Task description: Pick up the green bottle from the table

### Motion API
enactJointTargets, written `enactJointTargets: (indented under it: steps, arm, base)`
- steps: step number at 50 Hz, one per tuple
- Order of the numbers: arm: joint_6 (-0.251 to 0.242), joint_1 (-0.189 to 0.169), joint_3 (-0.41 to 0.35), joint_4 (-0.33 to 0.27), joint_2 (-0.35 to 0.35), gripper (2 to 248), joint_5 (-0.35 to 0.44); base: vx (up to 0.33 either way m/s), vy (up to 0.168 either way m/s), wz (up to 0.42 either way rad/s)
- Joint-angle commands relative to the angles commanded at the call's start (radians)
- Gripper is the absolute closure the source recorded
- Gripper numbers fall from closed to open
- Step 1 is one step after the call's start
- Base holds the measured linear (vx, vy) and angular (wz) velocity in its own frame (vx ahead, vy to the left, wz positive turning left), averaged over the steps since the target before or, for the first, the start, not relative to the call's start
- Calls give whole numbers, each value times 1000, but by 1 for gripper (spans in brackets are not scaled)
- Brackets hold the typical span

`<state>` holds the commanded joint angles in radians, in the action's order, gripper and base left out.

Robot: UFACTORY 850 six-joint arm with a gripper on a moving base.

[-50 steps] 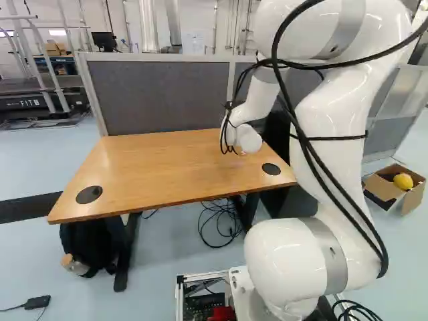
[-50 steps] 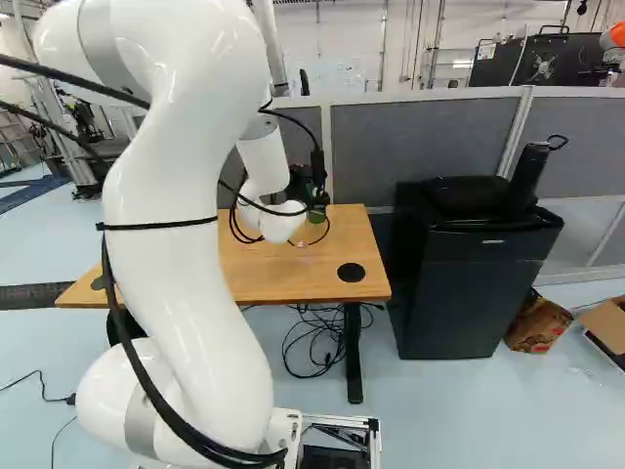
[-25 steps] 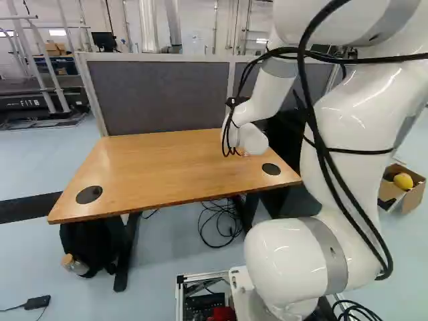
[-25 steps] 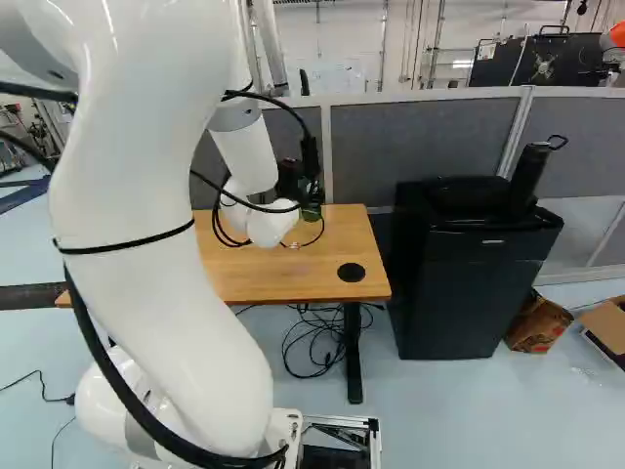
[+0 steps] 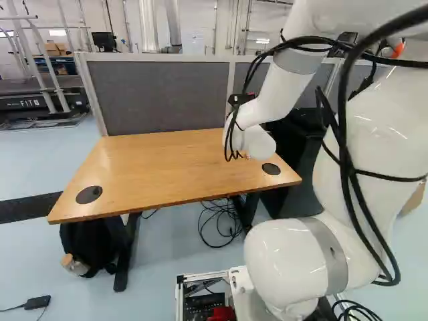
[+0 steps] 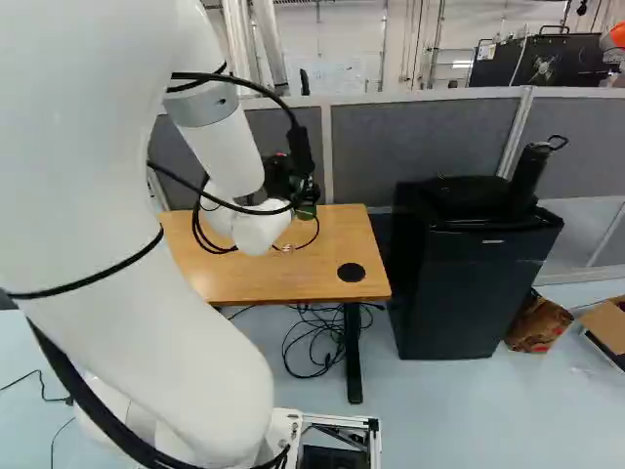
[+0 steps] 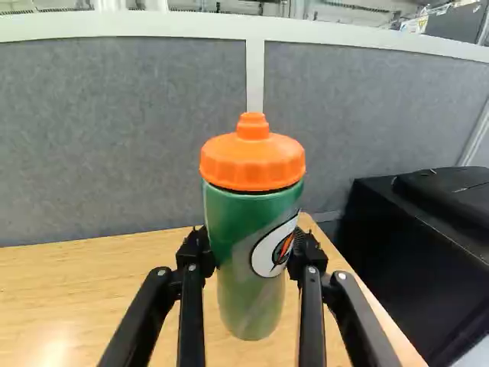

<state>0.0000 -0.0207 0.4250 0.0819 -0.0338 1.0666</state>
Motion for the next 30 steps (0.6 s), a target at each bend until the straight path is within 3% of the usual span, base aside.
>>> enactJointTargets:
  steps: [30]
  arm:
    - [0, 4, -61, -15, 57, 140, -35]
  base:
    - [0, 0, 0]
